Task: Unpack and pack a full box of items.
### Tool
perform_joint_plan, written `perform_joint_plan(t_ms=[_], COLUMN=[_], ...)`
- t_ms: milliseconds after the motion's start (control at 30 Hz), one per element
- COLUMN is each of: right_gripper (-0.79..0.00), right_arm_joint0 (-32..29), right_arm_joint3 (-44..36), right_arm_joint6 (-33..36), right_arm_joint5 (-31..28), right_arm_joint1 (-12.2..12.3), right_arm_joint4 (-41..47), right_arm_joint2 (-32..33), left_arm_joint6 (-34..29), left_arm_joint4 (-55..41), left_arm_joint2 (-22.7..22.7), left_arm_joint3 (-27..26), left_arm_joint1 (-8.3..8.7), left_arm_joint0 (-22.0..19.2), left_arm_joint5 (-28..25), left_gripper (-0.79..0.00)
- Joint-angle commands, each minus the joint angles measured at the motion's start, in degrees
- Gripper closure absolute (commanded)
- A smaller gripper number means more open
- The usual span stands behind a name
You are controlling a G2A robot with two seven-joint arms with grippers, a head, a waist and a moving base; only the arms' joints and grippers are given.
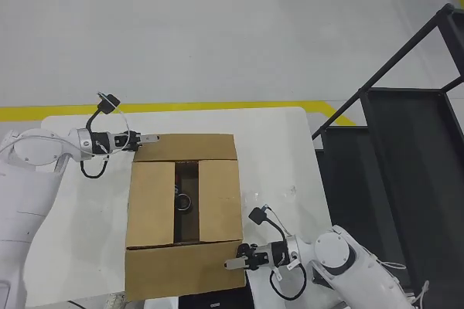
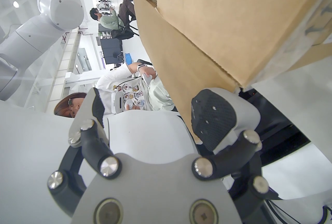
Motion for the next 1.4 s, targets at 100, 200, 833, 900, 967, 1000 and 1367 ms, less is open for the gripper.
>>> perform_joint_plan(t_ms=[100,200,833,900,967,1000,1367], right_gripper=[-0.785,-0.785,-0.785,-0.785,-0.785,-0.785,-0.785], right_arm_joint0=[0.0,0.2,0.3,0.6,0.8,0.9,2.5], right_arm_joint3=[0.0,0.0,-2.6,-2.4,-2.3,-2.3,-1.5], right_arm_joint6=[-0.1,-0.1,0.7,0.4,0.3,0.3,-6.0], right_arm_joint5=[0.1,0.3,3.3,3.9,4.4,4.6,8.1], right_arm_joint1=[0.2,0.3,0.9,0.9,0.9,0.9,0.4], right_arm_joint4=[0.3,0.3,-4.5,-5.2,-5.7,-6.0,-7.7], right_arm_joint2=[0.0,-0.2,-4.2,-5.0,-5.9,-6.3,-8.9], left_arm_joint6=[-1.9,-3.1,-4.3,-4.2,-4.2,-4.1,-4.0], left_arm_joint4=[2.1,2.3,2.5,2.6,2.8,2.8,2.8], left_arm_joint2=[2.3,3.2,5.1,5.1,5.2,5.2,4.9], left_arm_joint3=[1.3,2.2,4.2,4.2,4.1,4.1,3.2], left_arm_joint1=[-0.44,-0.65,-1.02,-1.0,-0.97,-0.96,-0.68], left_arm_joint0=[-2.0,-3.0,-5.0,-5.0,-5.0,-5.0,-4.5], left_arm_joint5=[-0.1,-0.3,-1.0,-1.0,-0.9,-0.9,-0.5], left_gripper=[-0.785,-0.785,-0.785,-0.785,-0.785,-0.785,-0.785])
